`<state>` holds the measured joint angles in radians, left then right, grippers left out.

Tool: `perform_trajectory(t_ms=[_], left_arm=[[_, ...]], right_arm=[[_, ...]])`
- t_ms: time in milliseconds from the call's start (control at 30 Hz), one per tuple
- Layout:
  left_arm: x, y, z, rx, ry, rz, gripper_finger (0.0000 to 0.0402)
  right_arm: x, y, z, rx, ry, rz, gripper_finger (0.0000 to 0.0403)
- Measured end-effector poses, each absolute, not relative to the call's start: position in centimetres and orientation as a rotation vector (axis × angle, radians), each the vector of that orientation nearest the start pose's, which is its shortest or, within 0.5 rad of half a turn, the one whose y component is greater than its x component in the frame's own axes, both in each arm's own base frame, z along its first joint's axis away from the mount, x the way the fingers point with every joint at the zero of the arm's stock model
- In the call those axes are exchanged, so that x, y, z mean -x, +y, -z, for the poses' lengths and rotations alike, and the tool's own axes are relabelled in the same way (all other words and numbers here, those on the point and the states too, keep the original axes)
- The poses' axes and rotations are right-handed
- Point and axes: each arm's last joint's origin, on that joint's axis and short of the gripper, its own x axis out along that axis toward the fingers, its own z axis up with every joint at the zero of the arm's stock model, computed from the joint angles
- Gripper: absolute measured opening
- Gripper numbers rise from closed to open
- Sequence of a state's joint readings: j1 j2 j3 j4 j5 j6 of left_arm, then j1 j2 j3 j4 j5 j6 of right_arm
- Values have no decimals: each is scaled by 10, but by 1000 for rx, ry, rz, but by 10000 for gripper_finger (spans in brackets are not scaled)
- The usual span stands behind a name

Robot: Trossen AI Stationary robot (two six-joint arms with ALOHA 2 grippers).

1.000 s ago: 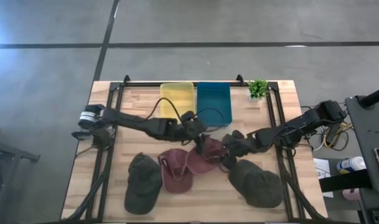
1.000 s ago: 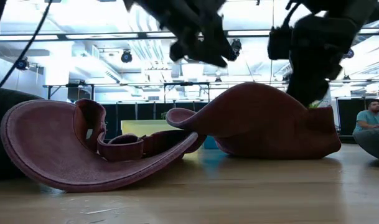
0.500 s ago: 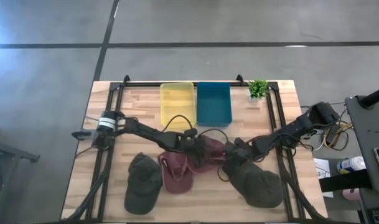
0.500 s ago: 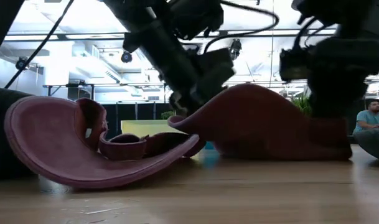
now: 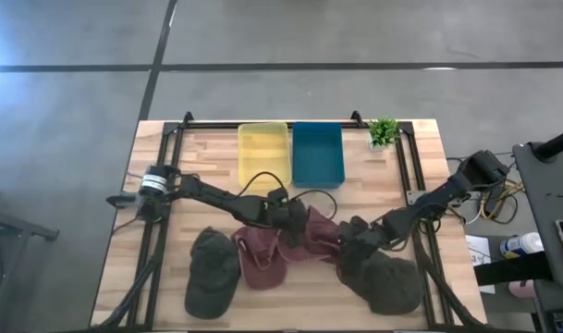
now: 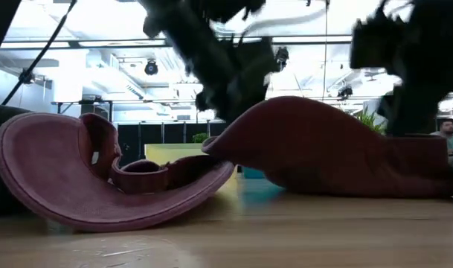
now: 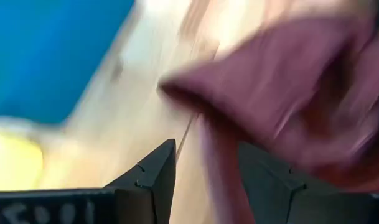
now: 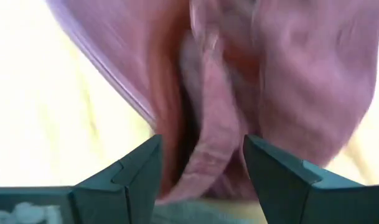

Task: Sort caps
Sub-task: Put the left red cap into the blue bin

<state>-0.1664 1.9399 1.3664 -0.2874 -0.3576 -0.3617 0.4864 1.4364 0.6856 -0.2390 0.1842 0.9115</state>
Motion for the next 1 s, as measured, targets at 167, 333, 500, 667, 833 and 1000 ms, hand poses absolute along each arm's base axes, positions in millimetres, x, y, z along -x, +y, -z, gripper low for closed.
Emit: perform_trajectory(t_ms=[167,333,500,667,833,1000], left_arm=[[-409,-68,-235,34,701,-300,165],[-382,-83,-252,-40,853,-195,165],[-354,-126,-247,-33,995,25,165],[-345,-161,-226,3,1010,76,165],[-361,-161,-204,68,948,-7,165],[-375,-153,-186,83,936,-45,165]], right_arm=[[-236,116,-179,-430,915,68,219],[-237,105,-178,-421,913,112,219],[-243,81,-169,-456,916,253,219],[-254,66,-160,-487,911,302,219],[-264,74,-138,-493,989,221,219],[-269,85,-126,-499,1037,158,219]])
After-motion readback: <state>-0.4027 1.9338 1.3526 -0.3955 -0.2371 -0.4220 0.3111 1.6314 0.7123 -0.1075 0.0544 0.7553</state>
